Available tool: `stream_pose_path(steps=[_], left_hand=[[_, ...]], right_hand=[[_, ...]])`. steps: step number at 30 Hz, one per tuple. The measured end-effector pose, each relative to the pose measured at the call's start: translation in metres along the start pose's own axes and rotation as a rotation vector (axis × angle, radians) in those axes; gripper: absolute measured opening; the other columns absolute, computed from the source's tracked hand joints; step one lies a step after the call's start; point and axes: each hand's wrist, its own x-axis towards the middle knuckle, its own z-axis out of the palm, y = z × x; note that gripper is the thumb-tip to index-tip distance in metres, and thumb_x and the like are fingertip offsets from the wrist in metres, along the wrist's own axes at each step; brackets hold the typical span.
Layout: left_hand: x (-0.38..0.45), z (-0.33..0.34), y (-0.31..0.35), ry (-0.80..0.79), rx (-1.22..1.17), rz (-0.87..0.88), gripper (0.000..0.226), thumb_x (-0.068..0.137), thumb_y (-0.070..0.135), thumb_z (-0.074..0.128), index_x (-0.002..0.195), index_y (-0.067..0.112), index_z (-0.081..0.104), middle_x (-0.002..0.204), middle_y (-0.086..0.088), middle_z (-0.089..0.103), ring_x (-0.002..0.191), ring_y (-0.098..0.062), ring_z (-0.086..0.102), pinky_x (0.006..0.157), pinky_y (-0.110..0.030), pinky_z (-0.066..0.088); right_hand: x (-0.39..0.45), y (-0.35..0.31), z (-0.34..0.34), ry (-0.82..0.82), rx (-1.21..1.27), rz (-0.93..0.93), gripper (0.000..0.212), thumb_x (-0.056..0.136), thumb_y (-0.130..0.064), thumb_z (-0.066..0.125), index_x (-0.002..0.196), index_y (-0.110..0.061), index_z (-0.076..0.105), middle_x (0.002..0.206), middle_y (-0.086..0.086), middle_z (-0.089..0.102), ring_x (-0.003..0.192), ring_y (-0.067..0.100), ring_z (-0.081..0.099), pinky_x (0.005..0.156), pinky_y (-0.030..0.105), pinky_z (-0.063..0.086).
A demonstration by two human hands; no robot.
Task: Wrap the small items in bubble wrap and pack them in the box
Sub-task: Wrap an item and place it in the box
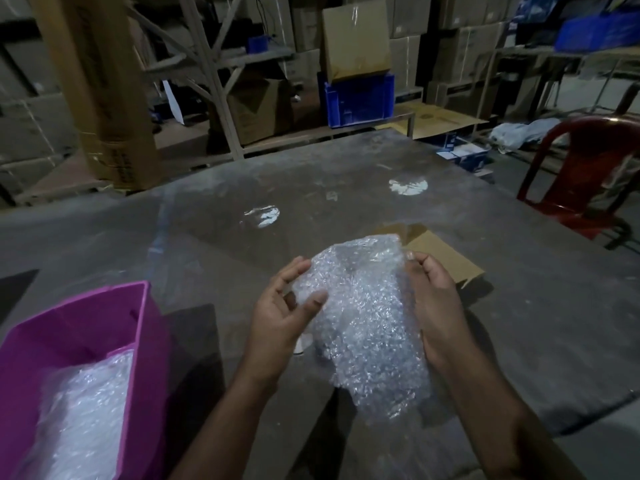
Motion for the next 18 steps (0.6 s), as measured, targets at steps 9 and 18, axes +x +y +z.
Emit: stream_pose_path(steps=[9, 18], left_hand=[[0.016, 0.035, -0.002, 0.153, -0.060, -0.020, 0.045, 0.087, -0.005, 0.071, 0.128, 0.011, 0.063, 0.117, -0.004, 0.075, 0.102, -0.015, 0.072, 0.083, -0.024, 0.057], [0.021, 0.047, -0.002, 0.291, 0.042, 0.031, 0.017, 0.085, 0.012, 0.077, 0.100, 0.004, 0.073, 0.104, -0.008, 0.077, 0.091, -0.017, 0.073, 0.079, -0.024, 0.058]], right_hand=[[0.033, 0.005, -0.041, -0.270, -0.224, -0.047, 0.030, 0.089, -0.039, 0.073, 0.112, -0.022, 0.068, 0.104, 0.000, 0.076, 0.098, 0.015, 0.070, 0.081, 0.034, 0.055], [0.057, -0.002, -0.044, -0.285, -0.125, -0.142, 0.038, 0.091, -0.033, 0.074, 0.094, 0.002, 0.060, 0.084, 0.008, 0.069, 0.079, 0.017, 0.062, 0.077, 0.040, 0.050]])
